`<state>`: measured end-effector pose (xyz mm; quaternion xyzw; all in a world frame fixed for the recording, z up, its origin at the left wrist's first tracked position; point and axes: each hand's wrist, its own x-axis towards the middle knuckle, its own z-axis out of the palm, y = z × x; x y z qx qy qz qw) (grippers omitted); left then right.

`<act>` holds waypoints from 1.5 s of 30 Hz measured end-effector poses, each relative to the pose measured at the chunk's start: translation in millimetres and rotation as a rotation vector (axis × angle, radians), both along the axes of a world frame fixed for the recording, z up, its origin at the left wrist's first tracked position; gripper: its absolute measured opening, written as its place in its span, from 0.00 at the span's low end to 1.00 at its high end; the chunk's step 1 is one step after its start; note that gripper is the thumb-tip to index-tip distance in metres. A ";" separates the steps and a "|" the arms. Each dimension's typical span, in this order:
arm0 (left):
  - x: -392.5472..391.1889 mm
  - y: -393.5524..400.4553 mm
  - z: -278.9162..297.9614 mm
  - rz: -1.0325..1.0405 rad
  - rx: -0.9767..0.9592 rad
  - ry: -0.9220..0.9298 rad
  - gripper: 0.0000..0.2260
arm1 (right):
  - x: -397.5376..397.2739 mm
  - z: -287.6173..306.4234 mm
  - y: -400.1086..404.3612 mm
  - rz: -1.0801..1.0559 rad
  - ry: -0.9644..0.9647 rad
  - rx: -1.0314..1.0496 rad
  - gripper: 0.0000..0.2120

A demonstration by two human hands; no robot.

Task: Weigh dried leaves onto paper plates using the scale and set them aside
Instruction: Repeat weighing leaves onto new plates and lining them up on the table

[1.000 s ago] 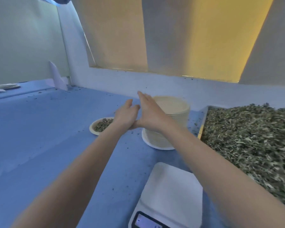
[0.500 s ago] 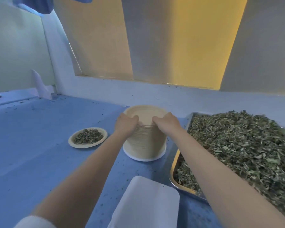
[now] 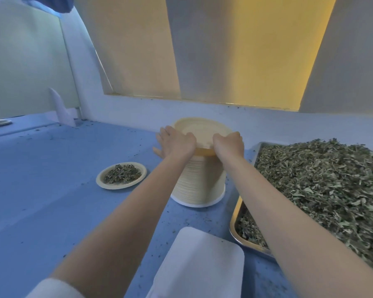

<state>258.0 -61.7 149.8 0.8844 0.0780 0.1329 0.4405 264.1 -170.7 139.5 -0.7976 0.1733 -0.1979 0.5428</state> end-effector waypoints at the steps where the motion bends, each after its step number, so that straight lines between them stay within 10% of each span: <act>1: -1.5 -1.6 2.5 0.004 0.005 -0.023 0.26 | -2.4 2.7 -1.1 -0.004 -0.020 0.012 0.28; 11: -77.3 5.1 -2.4 0.007 -0.345 -0.154 0.24 | -92.1 10.9 3.6 0.080 -0.171 0.118 0.31; 15: -127.7 26.2 -27.4 -0.039 -0.438 -0.172 0.25 | -150.0 -10.0 6.6 0.117 -0.195 0.047 0.08; 23: -191.2 48.3 -102.0 -0.072 -0.225 0.111 0.21 | -214.3 -90.3 13.4 0.122 0.049 0.002 0.05; 36: -192.3 51.6 -116.7 -0.111 -0.078 0.320 0.23 | -226.0 -120.3 12.9 0.000 0.196 -0.189 0.28; 45: -194.6 55.8 -86.8 -0.145 -0.072 -0.013 0.16 | -233.1 -94.5 12.3 0.124 0.003 -0.271 0.18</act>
